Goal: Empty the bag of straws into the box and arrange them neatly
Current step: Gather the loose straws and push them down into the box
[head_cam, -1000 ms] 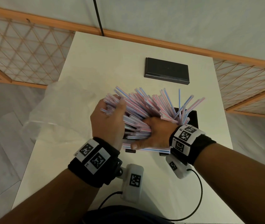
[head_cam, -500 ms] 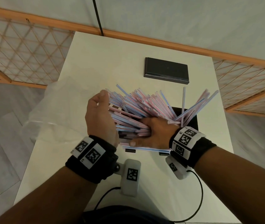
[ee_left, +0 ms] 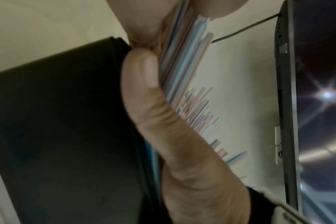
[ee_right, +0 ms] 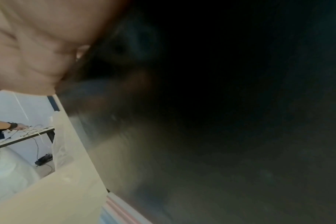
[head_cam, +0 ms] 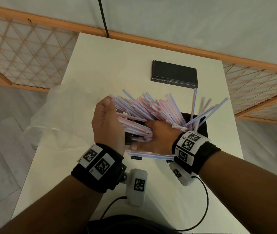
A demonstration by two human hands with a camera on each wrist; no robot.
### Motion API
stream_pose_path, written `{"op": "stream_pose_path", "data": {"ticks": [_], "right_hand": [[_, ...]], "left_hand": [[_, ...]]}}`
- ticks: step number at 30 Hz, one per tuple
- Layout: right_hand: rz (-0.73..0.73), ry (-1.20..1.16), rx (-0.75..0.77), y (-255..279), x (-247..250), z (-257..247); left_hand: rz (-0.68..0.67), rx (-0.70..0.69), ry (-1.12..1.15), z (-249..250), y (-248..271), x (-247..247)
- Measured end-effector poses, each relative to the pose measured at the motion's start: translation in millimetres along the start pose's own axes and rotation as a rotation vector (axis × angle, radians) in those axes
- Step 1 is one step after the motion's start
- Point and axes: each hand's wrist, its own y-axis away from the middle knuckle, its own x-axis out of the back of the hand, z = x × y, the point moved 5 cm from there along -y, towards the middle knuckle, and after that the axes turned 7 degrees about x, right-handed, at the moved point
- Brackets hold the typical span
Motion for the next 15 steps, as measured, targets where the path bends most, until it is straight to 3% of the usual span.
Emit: {"op": "stream_pose_path", "data": {"ticks": [5, 8, 11, 15], "right_hand": [[0.033, 0.187, -0.08, -2, 3, 5], [0.014, 0.188, -0.056, 3, 3, 0], [-0.035, 0.13, 0.024, 6, -2, -7], [0.045, 0.355, -0.009, 3, -3, -5]], "left_hand": [[-0.009, -0.065, -0.278, -5, 3, 2], [-0.002, 0.028, -0.214, -7, 3, 6], [-0.094, 0.054, -0.223, -11, 5, -1], [-0.136, 0.074, -0.335, -26, 4, -4]]}}
